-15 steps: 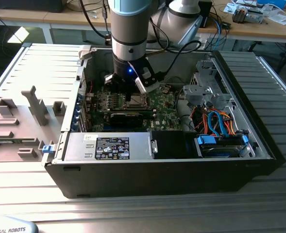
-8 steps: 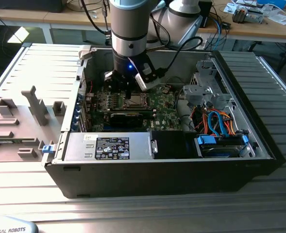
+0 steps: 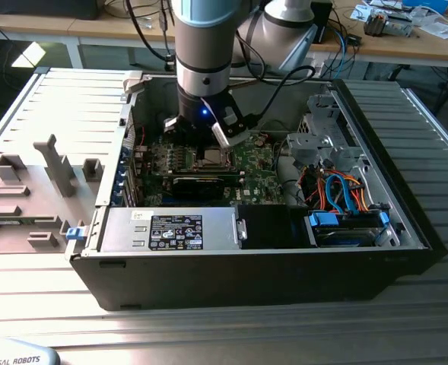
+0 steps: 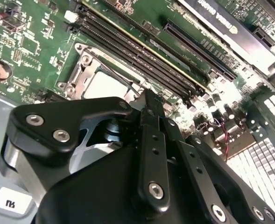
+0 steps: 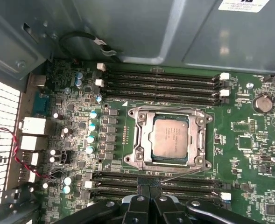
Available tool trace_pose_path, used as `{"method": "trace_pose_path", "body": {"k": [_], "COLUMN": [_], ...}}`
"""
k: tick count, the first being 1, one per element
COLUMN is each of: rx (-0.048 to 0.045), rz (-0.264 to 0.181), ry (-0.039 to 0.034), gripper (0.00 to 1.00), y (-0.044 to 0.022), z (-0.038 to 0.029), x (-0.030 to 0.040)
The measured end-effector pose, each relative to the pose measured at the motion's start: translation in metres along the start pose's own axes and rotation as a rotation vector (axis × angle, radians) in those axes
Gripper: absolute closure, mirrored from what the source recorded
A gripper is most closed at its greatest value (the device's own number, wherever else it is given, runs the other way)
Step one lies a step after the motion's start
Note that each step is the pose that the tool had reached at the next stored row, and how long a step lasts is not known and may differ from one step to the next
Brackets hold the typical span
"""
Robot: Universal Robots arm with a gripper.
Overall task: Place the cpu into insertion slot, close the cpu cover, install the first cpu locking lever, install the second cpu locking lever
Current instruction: 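Install the second cpu locking lever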
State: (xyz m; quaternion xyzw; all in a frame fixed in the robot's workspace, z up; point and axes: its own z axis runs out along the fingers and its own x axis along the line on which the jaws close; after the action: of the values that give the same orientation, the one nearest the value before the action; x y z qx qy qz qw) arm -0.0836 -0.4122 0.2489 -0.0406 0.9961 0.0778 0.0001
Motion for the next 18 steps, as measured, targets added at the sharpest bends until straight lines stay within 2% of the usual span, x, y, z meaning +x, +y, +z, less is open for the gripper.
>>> {"method": "trace_pose_path", "body": {"k": [3, 7, 10, 13, 18], "rx": [0.0001, -0.0006, -0.0084, -0.0228, -0.0270], "rz": [0.000, 0.000, 0.000, 0.000, 0.000], "ry": [0.0001, 0.0000, -0.0005, -0.0019, -0.0021], "gripper": [0.89, 0.89, 0.89, 0.89, 0.89], "y": [-0.0004, -0.0010, -0.0018, -0.0027, -0.0060], "z": [0.0055, 0.0139, 0.0185, 0.0250, 0.0327], "x": [0.0029, 0.0100, 0.0107, 0.0137, 0.0155]}}
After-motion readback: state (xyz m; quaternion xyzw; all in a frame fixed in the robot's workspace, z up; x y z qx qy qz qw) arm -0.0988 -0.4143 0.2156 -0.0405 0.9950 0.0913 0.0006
